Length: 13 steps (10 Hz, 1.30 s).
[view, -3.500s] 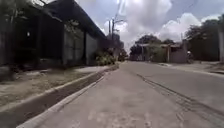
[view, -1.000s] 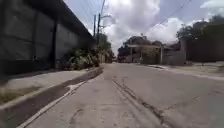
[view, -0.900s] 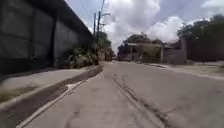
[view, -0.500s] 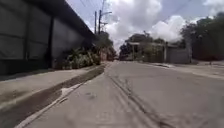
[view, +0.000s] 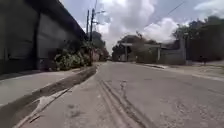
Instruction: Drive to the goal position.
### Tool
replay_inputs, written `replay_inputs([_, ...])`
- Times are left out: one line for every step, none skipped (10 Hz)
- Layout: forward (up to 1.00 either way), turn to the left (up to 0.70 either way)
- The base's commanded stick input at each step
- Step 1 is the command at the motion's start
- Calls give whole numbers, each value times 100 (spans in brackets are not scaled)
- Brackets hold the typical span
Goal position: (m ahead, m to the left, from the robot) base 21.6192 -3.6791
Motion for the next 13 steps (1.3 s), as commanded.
replay_inputs([100, 0])
replay_inputs([100, 0])
replay_inputs([100, 0])
replay_inputs([100, 0])
replay_inputs([100, 0])
replay_inputs([100, 0])
replay_inputs([100, 0])
replay_inputs([100, 0])
replay_inputs([100, 0])
replay_inputs([100, 0])
replay_inputs([100, 0])
replay_inputs([100, 0])
replay_inputs([100, 0])
